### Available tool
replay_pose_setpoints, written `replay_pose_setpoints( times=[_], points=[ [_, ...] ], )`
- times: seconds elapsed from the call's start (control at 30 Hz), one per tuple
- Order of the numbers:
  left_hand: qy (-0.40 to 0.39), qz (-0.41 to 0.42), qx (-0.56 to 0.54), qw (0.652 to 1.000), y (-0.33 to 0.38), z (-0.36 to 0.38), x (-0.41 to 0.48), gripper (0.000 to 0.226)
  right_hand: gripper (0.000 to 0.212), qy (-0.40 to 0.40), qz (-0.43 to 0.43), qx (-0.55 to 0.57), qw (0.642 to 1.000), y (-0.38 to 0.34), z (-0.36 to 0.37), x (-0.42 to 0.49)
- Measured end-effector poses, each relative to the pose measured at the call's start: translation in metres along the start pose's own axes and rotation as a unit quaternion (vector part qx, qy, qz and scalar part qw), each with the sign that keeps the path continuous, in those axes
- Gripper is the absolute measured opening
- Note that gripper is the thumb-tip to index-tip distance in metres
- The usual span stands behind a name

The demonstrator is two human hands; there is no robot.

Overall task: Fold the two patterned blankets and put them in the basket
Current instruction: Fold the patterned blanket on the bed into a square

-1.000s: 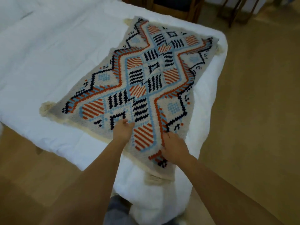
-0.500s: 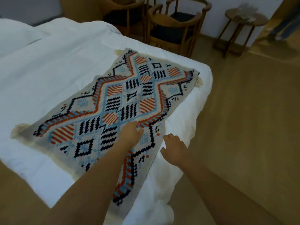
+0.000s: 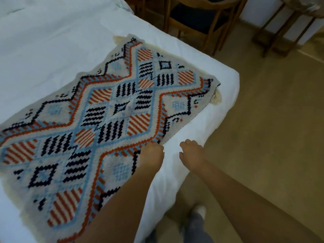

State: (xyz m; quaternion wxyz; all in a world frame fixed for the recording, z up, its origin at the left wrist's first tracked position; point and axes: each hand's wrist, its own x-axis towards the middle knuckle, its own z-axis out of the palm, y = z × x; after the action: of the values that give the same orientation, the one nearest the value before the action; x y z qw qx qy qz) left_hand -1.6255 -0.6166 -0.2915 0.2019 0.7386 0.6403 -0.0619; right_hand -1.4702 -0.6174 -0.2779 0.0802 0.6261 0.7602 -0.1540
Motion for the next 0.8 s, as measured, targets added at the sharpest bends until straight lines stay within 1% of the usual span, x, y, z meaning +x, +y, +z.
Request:
replay_pose_setpoints(
  times=[0.07, 0.1, 0.17, 0.23, 0.27, 0.3, 0.33, 0.43, 0.47, 0.53, 0.6, 0.67, 0.73, 0.77, 0.8],
  points=[
    [-0.011, -0.027, 0.041, 0.999, 0.005, 0.012, 0.012, 0.023, 0.019, -0.033, -0.046, -0.031, 0.998, 0.015, 0.005, 0.022],
    [0.002, -0.041, 0.056, 0.998, 0.008, 0.017, 0.019, 0.018, 0.017, -0.033, -0.073, -0.054, 0.995, 0.022, 0.007, 0.033],
    [0.015, -0.079, 0.083, 0.993, 0.013, 0.027, 0.033, 0.01, 0.009, 0.002, -0.14, -0.092, 0.986, 0.03, 0.01, 0.054],
    [-0.007, -0.124, 0.072, 0.99, 0.016, 0.046, 0.048, 0.02, 0.033, 0.013, -0.218, -0.147, 0.965, 0.035, 0.014, 0.076],
    [-0.014, -0.146, 0.067, 0.987, 0.018, 0.055, 0.056, 0.025, 0.038, 0.02, -0.244, -0.162, 0.956, 0.037, 0.017, 0.087],
    [-0.014, -0.164, 0.062, 0.984, 0.02, 0.063, 0.063, 0.028, 0.039, 0.03, -0.27, -0.172, 0.947, 0.039, 0.022, 0.098],
    [-0.009, -0.179, 0.063, 0.982, 0.022, 0.069, 0.068, 0.029, 0.038, 0.024, -0.294, -0.184, 0.938, 0.041, 0.027, 0.108],
    [-0.002, -0.212, 0.079, 0.974, 0.023, 0.085, 0.078, 0.034, 0.032, -0.021, -0.338, -0.208, 0.918, 0.044, 0.04, 0.139],
    [-0.001, -0.224, 0.089, 0.971, 0.022, 0.089, 0.08, 0.036, 0.036, -0.037, -0.358, -0.223, 0.906, 0.047, 0.05, 0.15],
    [-0.002, -0.242, 0.111, 0.964, 0.02, 0.094, 0.085, 0.037, 0.043, -0.063, -0.371, -0.236, 0.896, 0.048, 0.056, 0.164],
    [-0.005, -0.246, 0.127, 0.961, 0.02, 0.096, 0.09, 0.036, 0.04, -0.067, -0.383, -0.248, 0.887, 0.047, 0.057, 0.173],
    [-0.016, -0.236, 0.139, 0.962, 0.02, 0.097, 0.097, 0.032, 0.033, -0.064, -0.399, -0.251, 0.88, 0.045, 0.058, 0.179],
    [-0.009, -0.236, 0.131, 0.963, 0.018, 0.102, 0.103, 0.029, 0.022, -0.014, -0.408, -0.268, 0.873, 0.043, 0.06, 0.179],
    [-0.001, -0.242, 0.121, 0.963, 0.017, 0.104, 0.105, 0.028, 0.021, 0.012, -0.407, -0.273, 0.872, 0.041, 0.059, 0.181],
    [0.009, -0.248, 0.107, 0.963, 0.018, 0.106, 0.106, 0.027, 0.026, 0.028, -0.403, -0.267, 0.875, 0.041, 0.06, 0.181]
  ],
)
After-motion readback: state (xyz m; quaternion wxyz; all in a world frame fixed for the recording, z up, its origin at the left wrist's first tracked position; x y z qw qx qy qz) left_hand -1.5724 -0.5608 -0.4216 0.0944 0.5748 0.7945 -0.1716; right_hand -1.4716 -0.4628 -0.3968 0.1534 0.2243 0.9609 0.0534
